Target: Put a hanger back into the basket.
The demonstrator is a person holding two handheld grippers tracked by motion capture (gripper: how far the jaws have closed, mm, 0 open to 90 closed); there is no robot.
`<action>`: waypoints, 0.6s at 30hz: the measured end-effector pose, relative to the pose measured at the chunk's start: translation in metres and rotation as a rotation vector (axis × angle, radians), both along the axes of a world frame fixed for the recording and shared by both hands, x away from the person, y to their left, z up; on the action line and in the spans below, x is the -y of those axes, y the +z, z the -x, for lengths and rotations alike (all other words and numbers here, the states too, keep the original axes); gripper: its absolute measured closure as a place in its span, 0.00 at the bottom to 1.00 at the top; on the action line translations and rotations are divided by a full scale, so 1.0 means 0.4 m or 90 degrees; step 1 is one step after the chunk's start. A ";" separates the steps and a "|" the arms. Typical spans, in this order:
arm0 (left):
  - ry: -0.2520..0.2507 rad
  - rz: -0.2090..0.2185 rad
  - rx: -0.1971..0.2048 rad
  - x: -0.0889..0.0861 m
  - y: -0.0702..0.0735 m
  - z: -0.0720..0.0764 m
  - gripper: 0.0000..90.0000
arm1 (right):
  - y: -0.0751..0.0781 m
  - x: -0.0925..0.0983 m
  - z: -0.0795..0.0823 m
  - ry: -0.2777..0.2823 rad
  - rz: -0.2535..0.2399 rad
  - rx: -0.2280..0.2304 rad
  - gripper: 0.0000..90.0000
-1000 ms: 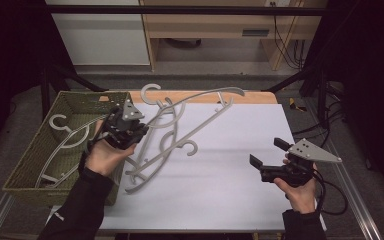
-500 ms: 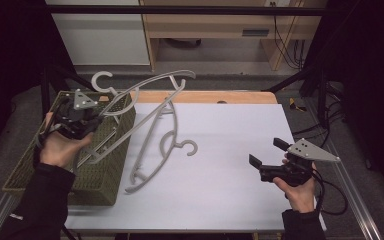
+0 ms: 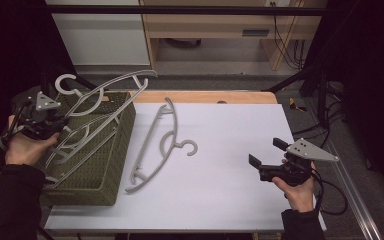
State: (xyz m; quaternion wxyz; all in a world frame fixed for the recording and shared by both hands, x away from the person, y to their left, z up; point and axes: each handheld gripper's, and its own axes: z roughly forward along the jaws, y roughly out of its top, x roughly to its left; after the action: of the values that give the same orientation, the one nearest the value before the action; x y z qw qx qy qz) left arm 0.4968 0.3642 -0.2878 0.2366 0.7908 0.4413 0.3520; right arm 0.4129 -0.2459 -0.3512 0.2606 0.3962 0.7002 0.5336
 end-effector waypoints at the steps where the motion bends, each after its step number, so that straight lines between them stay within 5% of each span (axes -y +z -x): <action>1: 0.000 0.000 -0.001 -0.009 -0.006 -0.002 0.91 | 0.000 -0.001 0.000 0.000 0.000 -0.001 0.03; 18: 0.042 -0.005 -0.022 -0.134 -0.092 -0.022 0.91 | -0.001 0.002 -0.001 -0.004 0.002 -0.001 0.03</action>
State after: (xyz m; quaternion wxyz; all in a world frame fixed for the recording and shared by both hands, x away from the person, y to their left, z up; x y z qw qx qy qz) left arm 0.5057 0.4177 -0.3246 0.2140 0.7828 0.4694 0.3478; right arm 0.4133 -0.2465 -0.3516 0.2624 0.3985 0.6997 0.5317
